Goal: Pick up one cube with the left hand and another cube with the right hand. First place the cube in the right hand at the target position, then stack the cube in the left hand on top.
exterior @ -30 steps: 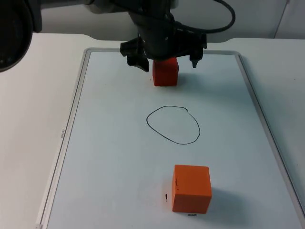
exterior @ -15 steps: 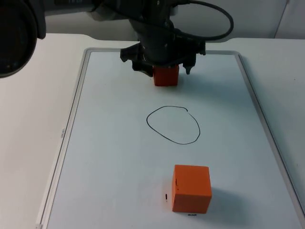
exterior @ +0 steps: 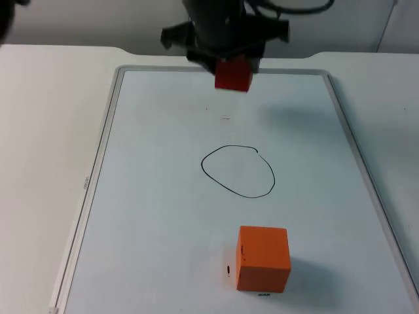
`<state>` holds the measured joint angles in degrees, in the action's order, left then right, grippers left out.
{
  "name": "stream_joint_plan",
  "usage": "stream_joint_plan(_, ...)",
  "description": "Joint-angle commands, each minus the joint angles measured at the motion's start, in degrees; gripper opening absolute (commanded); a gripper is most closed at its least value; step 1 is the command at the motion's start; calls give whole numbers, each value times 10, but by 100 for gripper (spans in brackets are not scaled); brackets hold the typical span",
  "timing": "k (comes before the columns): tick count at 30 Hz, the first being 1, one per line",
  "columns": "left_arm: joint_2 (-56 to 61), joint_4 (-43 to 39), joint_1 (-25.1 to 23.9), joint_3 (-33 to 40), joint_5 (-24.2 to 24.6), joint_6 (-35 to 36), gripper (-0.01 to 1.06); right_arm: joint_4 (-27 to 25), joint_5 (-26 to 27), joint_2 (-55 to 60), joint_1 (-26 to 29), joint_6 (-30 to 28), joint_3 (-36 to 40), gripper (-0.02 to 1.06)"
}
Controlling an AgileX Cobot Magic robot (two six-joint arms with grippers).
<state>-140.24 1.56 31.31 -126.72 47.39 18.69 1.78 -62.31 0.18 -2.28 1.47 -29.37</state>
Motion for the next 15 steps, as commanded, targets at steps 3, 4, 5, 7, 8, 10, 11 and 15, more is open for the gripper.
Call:
stream_joint_plan(3,85,-4,5,-7,40,-63,3,-1,5,-2,4,0,2,104)
stream_joint_plan(4,100,-4,5,-7,56,-78,3,-1,5,-2,4,0,2,104)
stream_joint_plan(5,119,-4,5,-7,71,-91,3,-1,5,-2,4,0,2,104)
stream_joint_plan(7,136,-4,5,-7,89,-108,3,-1,5,-2,4,0,2,104)
stream_joint_plan(8,149,-5,5,-7,108,-122,3,-1,5,-2,4,0,2,104)
stream_joint_plan(10,175,-16,5,-5,133,-134,3,-1,5,-2,4,0,2,104)
stream_joint_plan(11,186,-19,5,-5,143,-137,3,-1,5,-2,4,0,2,104)
stream_joint_plan(15,215,-19,5,-5,148,-138,3,-1,5,-2,4,0,2,104)
